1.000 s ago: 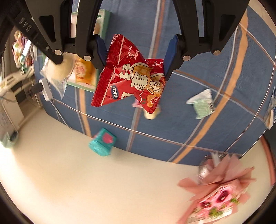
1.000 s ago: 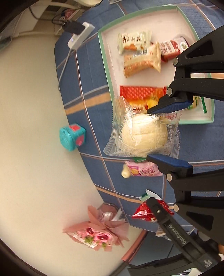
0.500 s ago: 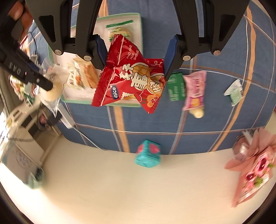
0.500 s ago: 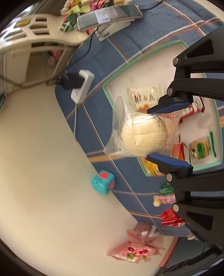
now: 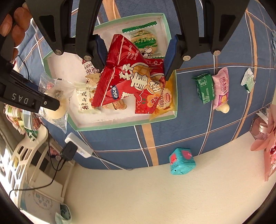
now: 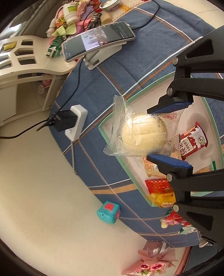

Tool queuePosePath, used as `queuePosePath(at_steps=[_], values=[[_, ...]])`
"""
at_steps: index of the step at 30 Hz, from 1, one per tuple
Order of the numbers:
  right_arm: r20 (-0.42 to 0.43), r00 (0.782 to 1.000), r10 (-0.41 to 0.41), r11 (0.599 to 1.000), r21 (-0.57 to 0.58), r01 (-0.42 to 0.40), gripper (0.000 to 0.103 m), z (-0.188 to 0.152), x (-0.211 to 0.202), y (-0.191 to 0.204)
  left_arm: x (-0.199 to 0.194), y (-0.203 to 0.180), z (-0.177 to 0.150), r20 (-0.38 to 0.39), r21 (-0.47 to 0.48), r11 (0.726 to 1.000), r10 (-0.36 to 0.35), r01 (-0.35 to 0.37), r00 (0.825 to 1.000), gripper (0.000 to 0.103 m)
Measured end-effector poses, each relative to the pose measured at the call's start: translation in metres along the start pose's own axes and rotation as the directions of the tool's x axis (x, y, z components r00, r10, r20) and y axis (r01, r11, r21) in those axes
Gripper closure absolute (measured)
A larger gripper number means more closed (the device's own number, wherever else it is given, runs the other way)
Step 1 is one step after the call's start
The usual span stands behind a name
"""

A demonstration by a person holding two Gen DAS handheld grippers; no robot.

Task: Organize snacks
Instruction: 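Carry the red candy bag with the left gripper while the right carries the round bun to the tray, then lower both snacks into the tray and open both grippers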

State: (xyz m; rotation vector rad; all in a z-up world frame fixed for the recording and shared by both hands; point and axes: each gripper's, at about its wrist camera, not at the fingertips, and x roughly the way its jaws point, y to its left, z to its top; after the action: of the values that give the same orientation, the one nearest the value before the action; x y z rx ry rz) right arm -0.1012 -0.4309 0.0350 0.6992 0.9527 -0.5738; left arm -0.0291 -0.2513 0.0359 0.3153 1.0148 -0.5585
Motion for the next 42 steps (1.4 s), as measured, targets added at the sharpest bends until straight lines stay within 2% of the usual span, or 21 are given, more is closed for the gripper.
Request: queuePosePath(at_steps=[5, 15, 34, 42], values=[[-0.077, 0.997, -0.018, 1.0, 0.019, 0.02, 0.054, -0.003, 0.025, -0.008, 0.015, -0.007, -0.001, -0.024, 0.013, 1.0, 0.017, -0.017, 1.0, 0.044], [-0.147, 0.987, -0.063, 0.998, 0.006, 0.065, 0.054, -0.008, 0.05, -0.012, 0.038, -0.012, -0.005, -0.082, 0.024, 0.999, 0.029, -0.027, 0.996, 0.044], [-0.161, 0.979, -0.122, 0.992, -0.038, 0.118, 0.049, -0.006, 0.05, -0.009, 0.045, -0.018, -0.004, -0.116, 0.043, 0.999, 0.025, -0.02, 0.993, 0.043], [-0.128, 0.984, -0.127, 0.991, -0.052, 0.122, 0.048, -0.002, 0.036, -0.006, 0.032, -0.018, -0.002, -0.116, 0.031, 1.0, 0.003, 0.0, 0.993, 0.043]])
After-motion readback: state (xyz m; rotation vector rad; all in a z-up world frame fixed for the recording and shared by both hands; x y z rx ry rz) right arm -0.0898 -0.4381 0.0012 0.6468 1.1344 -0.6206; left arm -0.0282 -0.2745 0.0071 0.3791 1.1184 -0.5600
